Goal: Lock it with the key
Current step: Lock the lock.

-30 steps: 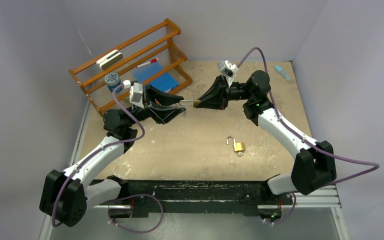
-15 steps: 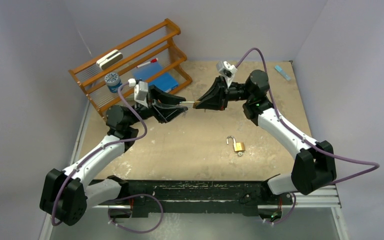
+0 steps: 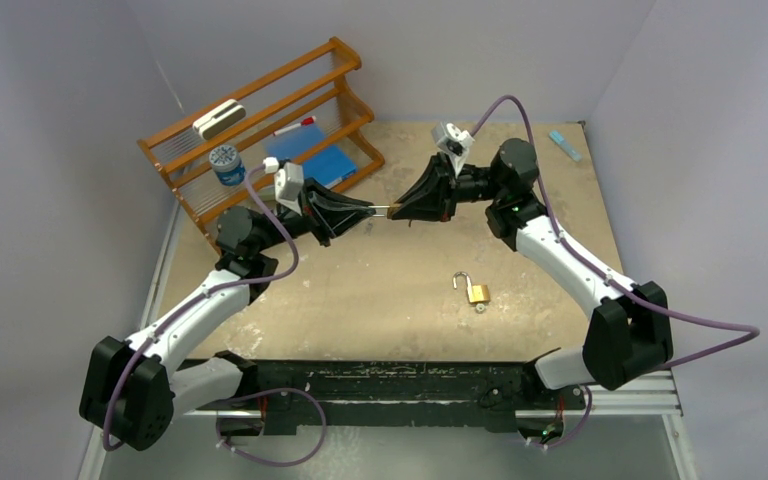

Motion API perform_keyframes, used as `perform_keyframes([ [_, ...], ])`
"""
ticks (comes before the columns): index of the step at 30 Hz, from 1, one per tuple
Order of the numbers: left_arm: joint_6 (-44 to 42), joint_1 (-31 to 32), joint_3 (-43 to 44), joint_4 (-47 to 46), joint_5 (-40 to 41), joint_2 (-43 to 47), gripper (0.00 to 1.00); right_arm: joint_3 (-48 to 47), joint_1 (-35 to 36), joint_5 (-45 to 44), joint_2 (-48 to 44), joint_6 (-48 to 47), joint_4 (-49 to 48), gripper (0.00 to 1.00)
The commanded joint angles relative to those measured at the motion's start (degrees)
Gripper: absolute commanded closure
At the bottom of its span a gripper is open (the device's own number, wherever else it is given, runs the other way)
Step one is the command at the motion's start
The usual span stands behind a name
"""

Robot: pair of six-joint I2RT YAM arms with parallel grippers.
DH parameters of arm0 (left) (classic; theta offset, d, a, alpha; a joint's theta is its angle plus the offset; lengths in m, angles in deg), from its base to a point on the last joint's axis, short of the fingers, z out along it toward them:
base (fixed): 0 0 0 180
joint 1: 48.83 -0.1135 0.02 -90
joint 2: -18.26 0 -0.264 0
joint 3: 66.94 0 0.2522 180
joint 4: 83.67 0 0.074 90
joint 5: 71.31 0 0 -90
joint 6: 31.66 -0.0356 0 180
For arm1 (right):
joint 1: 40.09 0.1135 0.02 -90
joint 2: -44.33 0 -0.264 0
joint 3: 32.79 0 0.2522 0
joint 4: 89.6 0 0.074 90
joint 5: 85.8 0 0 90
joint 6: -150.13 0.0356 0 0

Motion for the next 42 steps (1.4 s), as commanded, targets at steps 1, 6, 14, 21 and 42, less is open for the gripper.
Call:
perform_keyframes([
  [1,-0.23,0.45,2.13,-1.96,-2.28,0.13,1.00,-3.00,0.03,-1.87,-1.94,-1.22,-1.42,1.00],
  [6,3.72,0.45,1.74,-7.03,-3.91,-1.39,1.00,-3.15,0.04,-2.02,-2.02,-1.35,-1.78,1.00],
  [14,13.49,0.71,1.19,-19.64,-5.64,-5.16,1.00,-2.65,0.99,-5.25,-1.71,-4.38,-2.60,1.00],
  [21,15.88,0.80,1.20,-22.10,-6.03,-6.26,1.00,-2.31,1.82,-6.17,-0.99,-3.27,-6.38,1.00],
  [42,5.36,2.39,-0.04,-11.67,-2.34,-5.98,1.00,-5.61,10.29,-7.54,3.01,3.93,-15.33,1.00],
])
